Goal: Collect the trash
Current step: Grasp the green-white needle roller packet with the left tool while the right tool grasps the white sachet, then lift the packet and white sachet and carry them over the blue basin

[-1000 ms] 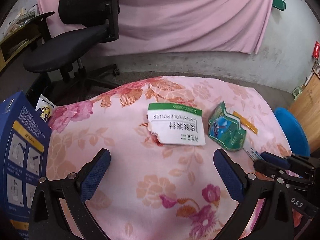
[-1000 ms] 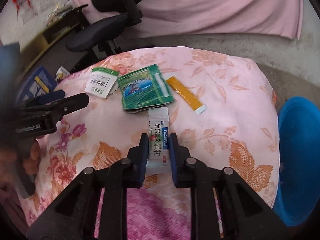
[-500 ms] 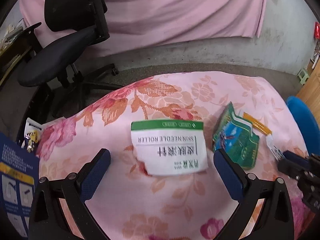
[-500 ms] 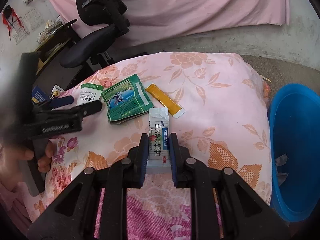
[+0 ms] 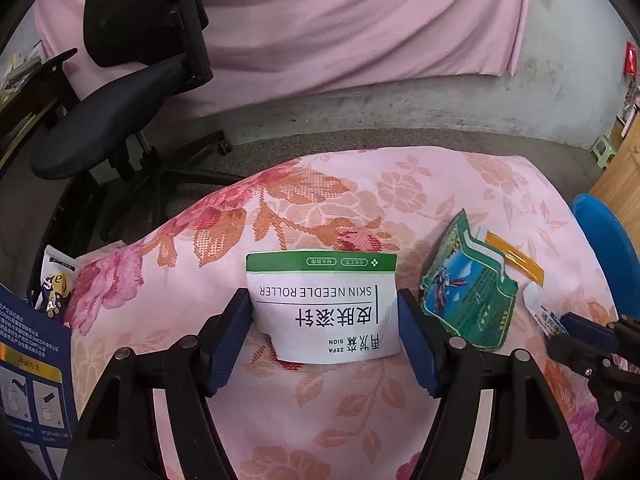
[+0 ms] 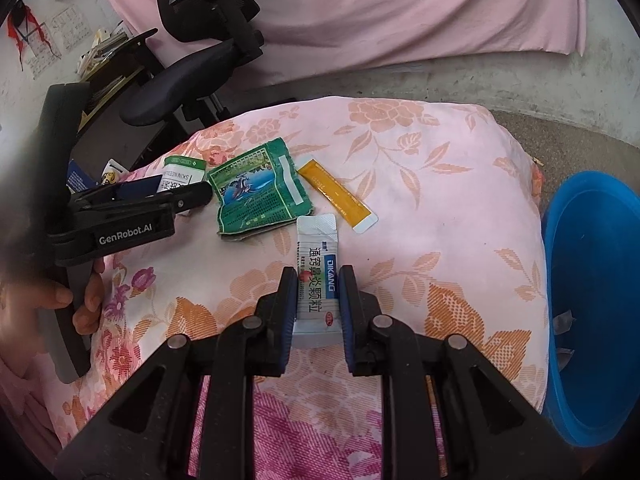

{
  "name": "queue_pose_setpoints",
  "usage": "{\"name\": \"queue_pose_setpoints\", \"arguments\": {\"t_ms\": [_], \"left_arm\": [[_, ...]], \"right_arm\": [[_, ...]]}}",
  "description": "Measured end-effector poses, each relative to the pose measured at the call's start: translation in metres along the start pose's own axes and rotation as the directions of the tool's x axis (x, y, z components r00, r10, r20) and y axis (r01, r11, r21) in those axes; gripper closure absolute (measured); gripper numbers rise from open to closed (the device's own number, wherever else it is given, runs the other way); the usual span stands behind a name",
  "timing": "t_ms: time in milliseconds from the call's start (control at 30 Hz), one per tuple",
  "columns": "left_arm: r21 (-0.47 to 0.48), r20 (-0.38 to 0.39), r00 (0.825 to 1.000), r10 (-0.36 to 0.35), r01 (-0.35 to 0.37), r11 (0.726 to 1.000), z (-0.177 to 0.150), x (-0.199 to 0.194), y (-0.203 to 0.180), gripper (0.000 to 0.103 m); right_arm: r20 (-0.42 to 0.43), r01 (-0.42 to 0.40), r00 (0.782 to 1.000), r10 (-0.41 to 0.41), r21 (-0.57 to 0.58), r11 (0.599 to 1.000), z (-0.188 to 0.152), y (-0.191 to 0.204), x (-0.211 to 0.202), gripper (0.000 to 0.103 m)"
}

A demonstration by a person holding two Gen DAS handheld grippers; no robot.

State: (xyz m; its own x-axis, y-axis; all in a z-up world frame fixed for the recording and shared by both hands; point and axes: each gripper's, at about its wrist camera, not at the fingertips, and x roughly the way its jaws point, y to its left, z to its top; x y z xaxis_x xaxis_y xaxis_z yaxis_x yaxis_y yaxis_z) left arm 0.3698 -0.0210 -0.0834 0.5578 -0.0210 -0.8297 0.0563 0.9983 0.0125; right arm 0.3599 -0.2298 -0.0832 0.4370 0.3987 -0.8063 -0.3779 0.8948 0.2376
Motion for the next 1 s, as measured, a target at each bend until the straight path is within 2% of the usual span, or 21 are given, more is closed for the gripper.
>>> {"name": "queue_pose_setpoints", "arguments": {"t_ms": [200, 333, 467, 533, 667, 733, 833, 933, 1000], "left_arm": [[0.026, 0.013, 1.0, -0.026, 0.026, 0.999, -0.006, -0.006, -0.006, 0.039], [-0.021, 0.041, 0.996, -0.083, 0.084, 0.996, -0.015, -0.02, -0.001, 0.039], [-0.089, 0.09, 0.985, -0.146, 0.154, 0.984, -0.028, -0.039, 0.005, 0.039], [-0.106, 0.123, 0.981, -0.152, 0.165, 0.981, -0.034, -0.05, 0.007, 0.039], [-0.135, 0.218, 0.968, -0.122, 0.154, 0.979, -0.046, -0.08, 0.003, 0.039], [-0.133, 0.284, 0.954, -0.098, 0.14, 0.981, -0.05, -0.097, 0.002, 0.039], [-0.113, 0.402, 0.913, -0.064, 0.119, 0.986, -0.059, -0.126, -0.006, 0.039], [-0.082, 0.508, 0.859, -0.069, 0.128, 0.988, -0.068, -0.151, -0.016, 0.039], [-0.062, 0.563, 0.823, -0.072, 0.129, 0.99, -0.07, -0.164, -0.025, 0.039]], "right_arm": [[0.004, 0.014, 1.0, -0.014, -0.011, 1.0, 0.0, 0.001, 0.0, 0.059], [0.014, 0.02, 1.0, -0.019, -0.023, 1.0, 0.0, 0.004, -0.002, 0.059], [0.029, 0.005, 1.0, -0.004, -0.033, 0.999, -0.003, 0.007, -0.005, 0.059], [0.048, 0.005, 0.999, -0.003, -0.041, 0.999, -0.004, 0.008, -0.009, 0.059], [0.146, 0.003, 0.989, 0.007, -0.069, 0.998, -0.009, 0.015, -0.029, 0.059], [0.247, 0.021, 0.969, 0.001, -0.088, 0.996, -0.015, 0.021, -0.05, 0.059], [0.369, 0.029, 0.929, 0.013, -0.109, 0.994, -0.026, 0.026, -0.076, 0.059], [0.498, 0.048, 0.867, 0.023, -0.13, 0.99, -0.037, 0.03, -0.105, 0.059], [0.583, 0.063, 0.812, 0.032, -0.143, 0.988, -0.045, 0.03, -0.126, 0.059]]}}
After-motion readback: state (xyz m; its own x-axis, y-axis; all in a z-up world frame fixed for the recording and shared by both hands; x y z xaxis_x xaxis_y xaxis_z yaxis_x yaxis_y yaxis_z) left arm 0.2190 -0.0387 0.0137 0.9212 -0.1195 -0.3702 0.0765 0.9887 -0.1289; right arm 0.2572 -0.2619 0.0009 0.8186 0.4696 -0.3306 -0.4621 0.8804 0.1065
